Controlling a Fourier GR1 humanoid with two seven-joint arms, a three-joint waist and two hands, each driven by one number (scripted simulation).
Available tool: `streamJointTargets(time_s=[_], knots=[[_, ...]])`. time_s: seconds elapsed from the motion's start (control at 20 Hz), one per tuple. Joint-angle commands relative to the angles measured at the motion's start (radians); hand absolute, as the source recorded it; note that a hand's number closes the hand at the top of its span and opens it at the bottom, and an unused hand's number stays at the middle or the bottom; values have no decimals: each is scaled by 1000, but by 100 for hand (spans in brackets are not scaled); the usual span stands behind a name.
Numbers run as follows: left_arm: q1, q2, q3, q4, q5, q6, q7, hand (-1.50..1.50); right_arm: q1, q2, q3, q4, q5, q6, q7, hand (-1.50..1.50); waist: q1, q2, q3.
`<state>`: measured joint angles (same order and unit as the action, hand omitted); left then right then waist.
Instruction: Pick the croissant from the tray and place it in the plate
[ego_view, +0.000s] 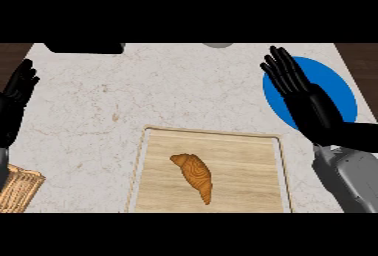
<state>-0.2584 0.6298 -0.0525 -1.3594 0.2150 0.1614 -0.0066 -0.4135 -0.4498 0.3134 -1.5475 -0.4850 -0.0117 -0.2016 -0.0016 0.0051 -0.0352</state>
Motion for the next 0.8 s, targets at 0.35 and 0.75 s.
streamJointTargets(time_s=[0.35,0.75], knots=[[0,-155,-101,33,58,-31,88,0,-383,-155,274,-56,403,294,-24,150,77,-37,18],[-7,-204,-115,-3,73,1,145,0,-243,49,393,465,441,426,-449,-150,57,13,38]])
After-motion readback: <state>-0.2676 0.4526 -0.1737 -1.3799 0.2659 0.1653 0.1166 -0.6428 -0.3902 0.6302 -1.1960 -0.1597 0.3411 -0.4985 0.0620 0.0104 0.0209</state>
